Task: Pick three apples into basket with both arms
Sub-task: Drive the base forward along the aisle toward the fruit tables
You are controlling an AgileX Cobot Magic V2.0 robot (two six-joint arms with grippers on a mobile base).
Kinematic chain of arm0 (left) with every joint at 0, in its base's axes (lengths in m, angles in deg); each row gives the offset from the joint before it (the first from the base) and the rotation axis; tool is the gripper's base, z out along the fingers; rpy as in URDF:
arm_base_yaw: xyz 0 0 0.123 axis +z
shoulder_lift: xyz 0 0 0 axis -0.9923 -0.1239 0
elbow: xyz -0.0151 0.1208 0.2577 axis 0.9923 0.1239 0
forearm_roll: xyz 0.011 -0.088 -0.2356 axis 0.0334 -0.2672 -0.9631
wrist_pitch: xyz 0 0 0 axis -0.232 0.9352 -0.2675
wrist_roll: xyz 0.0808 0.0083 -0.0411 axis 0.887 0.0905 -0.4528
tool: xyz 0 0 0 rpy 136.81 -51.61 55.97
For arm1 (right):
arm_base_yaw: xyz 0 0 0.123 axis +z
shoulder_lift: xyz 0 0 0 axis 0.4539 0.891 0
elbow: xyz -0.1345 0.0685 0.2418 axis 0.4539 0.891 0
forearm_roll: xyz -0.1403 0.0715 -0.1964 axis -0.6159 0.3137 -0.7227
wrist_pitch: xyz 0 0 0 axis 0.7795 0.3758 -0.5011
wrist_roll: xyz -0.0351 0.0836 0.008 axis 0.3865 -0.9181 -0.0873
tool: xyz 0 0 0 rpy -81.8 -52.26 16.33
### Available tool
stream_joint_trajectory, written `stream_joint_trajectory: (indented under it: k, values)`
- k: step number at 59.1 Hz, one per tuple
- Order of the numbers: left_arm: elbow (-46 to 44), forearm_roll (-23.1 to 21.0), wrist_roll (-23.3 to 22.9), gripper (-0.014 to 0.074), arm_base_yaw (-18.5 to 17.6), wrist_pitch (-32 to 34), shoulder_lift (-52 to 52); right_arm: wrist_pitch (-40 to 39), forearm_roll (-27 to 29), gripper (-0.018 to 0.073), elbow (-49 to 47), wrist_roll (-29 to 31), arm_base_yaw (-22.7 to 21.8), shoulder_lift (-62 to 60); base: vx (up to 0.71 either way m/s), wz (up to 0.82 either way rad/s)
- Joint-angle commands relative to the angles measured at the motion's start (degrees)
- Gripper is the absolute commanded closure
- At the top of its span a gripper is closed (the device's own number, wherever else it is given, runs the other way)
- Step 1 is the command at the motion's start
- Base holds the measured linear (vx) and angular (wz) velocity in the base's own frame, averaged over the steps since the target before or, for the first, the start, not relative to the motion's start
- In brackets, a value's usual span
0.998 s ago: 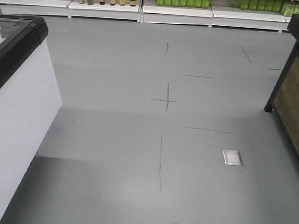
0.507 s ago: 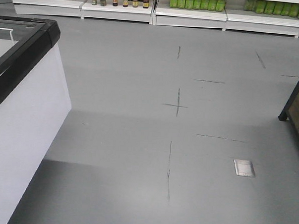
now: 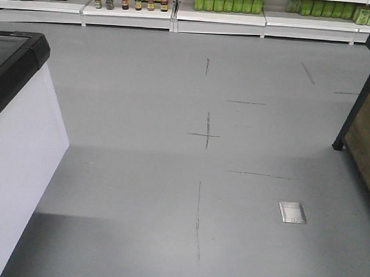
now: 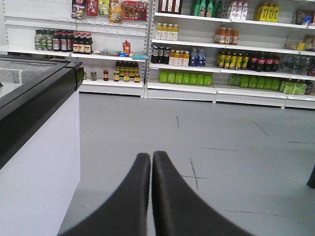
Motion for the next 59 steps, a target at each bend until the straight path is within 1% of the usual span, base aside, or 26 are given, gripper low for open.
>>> stream_joint_trajectory:
  k: [1, 31, 59]
  values:
    - [-1.4, -0.4, -0.1, 0.0603, -0.3, 4.2, 0.8, -4.3, -0.7, 0.0564, 0.6, 0.4, -0.2, -0.7, 0.15, -0.15]
    - [-1.4, -0.4, -0.1, 0.0603, -0.3, 4.2, 0.8, -4.3, -0.7, 0.0564, 0.6, 0.4, -0.2, -0.7, 0.15, -0.18]
    - [-1.4, -0.4, -0.1, 0.0603, -0.3, 4.2, 0.8, -4.3, -0.7, 0.0564, 0.6, 0.4, -0.2, -0.7, 0.15, -0.26]
